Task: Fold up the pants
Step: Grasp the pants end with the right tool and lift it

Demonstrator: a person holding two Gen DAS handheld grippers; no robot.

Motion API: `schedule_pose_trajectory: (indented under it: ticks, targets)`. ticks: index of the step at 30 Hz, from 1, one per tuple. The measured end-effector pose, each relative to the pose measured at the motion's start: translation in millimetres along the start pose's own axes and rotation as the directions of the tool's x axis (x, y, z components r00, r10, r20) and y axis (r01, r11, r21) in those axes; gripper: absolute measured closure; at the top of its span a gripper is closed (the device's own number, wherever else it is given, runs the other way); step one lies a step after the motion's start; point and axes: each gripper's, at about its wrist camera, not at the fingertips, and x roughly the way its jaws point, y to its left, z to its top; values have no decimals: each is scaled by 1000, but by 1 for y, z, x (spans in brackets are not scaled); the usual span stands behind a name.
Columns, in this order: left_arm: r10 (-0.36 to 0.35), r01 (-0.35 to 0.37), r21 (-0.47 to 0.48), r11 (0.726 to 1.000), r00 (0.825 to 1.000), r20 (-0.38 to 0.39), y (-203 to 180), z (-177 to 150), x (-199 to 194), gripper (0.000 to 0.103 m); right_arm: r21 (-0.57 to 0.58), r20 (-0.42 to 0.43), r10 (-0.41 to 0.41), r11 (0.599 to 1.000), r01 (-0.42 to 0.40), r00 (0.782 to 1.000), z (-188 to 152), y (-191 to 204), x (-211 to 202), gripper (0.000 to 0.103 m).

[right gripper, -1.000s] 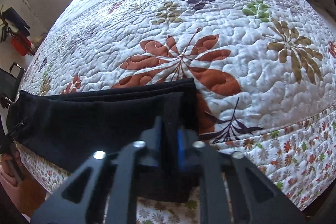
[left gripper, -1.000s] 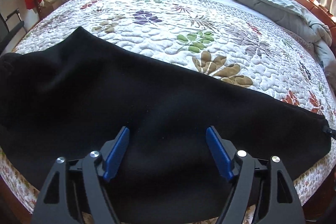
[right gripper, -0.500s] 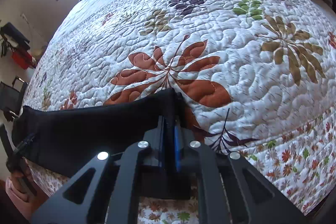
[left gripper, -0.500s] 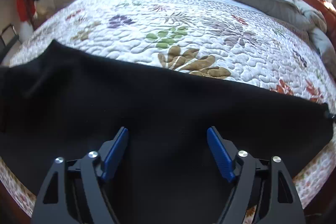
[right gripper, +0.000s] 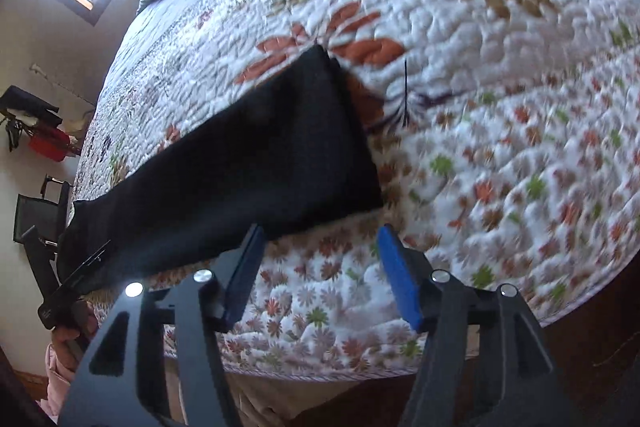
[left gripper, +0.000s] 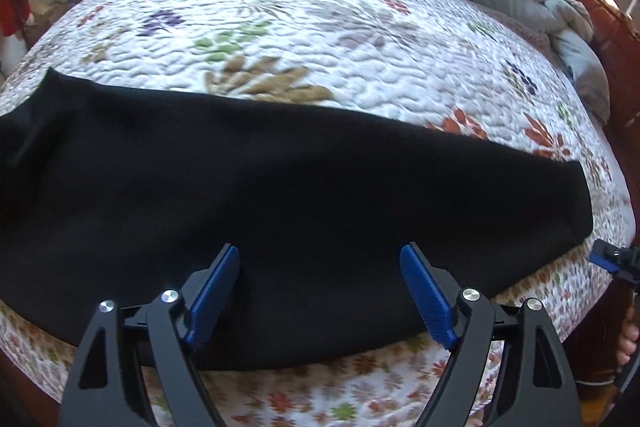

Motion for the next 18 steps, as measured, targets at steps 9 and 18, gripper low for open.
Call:
schedule_pose_trajectory:
  ticks: [9,18]
  targets:
    - [14,-13,-47,999,1000,11,19,-4,-9,19,183,63,207,959,-215,976,20,-22,34,59]
    - [41,-35,-99,994,997,62,38,2,-21,18,111,189,328,930,-352,926,46,-11,-8,95]
